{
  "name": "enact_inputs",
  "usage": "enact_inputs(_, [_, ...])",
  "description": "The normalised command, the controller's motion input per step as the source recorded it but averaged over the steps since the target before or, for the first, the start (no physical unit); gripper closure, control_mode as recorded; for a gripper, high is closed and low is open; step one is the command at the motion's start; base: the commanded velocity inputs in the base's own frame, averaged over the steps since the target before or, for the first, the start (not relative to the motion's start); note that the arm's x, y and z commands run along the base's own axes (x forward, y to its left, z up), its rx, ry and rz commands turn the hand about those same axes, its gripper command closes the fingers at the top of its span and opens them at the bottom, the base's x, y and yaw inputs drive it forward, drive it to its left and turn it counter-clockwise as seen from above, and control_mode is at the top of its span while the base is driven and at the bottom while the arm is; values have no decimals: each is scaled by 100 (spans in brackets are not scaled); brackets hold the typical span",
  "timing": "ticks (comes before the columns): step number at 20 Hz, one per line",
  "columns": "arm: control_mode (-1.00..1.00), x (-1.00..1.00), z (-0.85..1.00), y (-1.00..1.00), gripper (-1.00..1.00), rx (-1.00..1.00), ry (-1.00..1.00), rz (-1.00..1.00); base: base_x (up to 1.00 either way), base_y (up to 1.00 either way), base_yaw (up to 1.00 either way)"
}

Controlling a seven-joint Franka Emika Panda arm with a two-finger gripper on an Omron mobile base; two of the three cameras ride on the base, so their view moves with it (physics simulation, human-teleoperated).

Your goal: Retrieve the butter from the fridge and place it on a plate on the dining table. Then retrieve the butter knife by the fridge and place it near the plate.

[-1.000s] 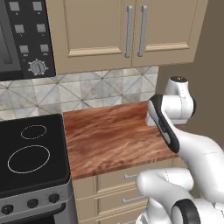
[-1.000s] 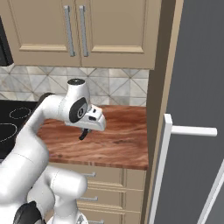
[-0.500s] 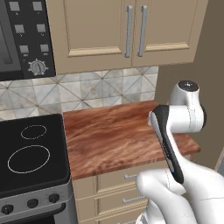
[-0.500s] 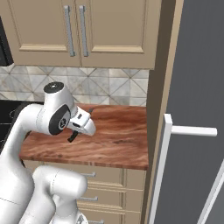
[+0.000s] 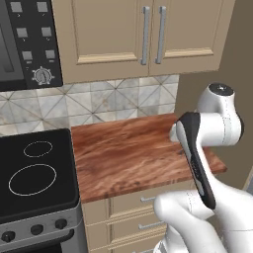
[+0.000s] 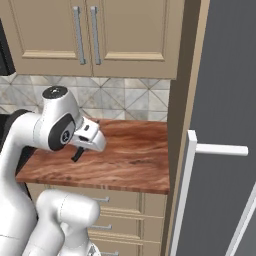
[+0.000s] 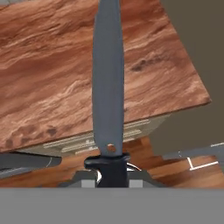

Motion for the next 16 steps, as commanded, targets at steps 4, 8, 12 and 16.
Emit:
enact_inputs(4, [-100,-5,9,3,100,0,18,13,0,0,0])
enact_inputs(8, [-100,-3,0,7,100,-1,12,6,0,0,0])
enact_inputs(12, [-100,0,0,0,100,0,0,0,0,0,0])
enact_inputs(16, [-100,-21,-5,0,100,0,0,0,0,0,0])
